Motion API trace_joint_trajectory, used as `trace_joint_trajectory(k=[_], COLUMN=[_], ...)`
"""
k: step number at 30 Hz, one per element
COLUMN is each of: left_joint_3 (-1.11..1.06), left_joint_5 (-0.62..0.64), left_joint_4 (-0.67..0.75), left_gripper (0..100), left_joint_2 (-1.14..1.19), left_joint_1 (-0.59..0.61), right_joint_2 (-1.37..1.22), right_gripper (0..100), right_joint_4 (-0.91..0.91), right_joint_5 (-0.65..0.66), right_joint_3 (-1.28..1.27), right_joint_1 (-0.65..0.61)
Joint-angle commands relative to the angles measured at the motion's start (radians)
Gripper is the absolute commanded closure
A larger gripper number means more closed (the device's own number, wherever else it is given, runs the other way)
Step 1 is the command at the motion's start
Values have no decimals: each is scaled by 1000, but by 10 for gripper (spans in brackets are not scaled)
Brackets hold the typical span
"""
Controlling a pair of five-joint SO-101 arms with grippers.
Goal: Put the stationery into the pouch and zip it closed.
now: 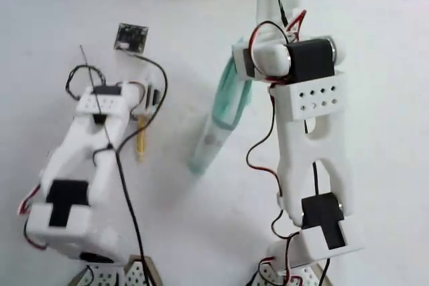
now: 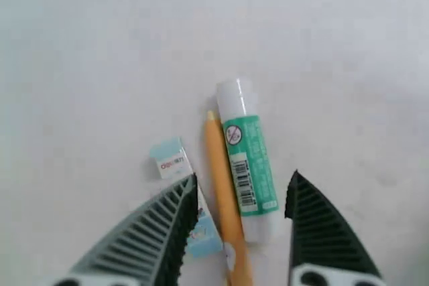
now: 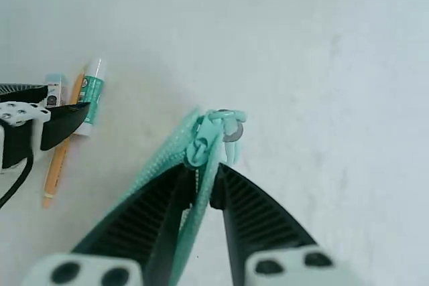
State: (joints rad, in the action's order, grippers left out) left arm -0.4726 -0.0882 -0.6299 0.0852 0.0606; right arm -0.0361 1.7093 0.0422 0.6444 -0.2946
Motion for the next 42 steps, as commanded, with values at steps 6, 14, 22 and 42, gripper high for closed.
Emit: trace_joint_trajectory(k=[6, 14, 22, 42], left_joint_3=[611, 888, 1040, 1407], left_joint_5=[92, 92, 92, 87], left_joint_4=[-359, -532, -687, -1117], left_gripper=[786, 856, 972, 973], left_joint_2=[406, 619, 674, 228], left_joint_1=[-16, -16, -44, -50], right_joint_2=[24, 24, 24, 24], right_gripper=[980, 980, 980, 980], right_joint_4=[-19, -19, -13, -16], right_joint_5=[-9, -9, -9, -9], right_joint_3=[40, 40, 38, 38], right_joint_1=[7, 7, 7, 7])
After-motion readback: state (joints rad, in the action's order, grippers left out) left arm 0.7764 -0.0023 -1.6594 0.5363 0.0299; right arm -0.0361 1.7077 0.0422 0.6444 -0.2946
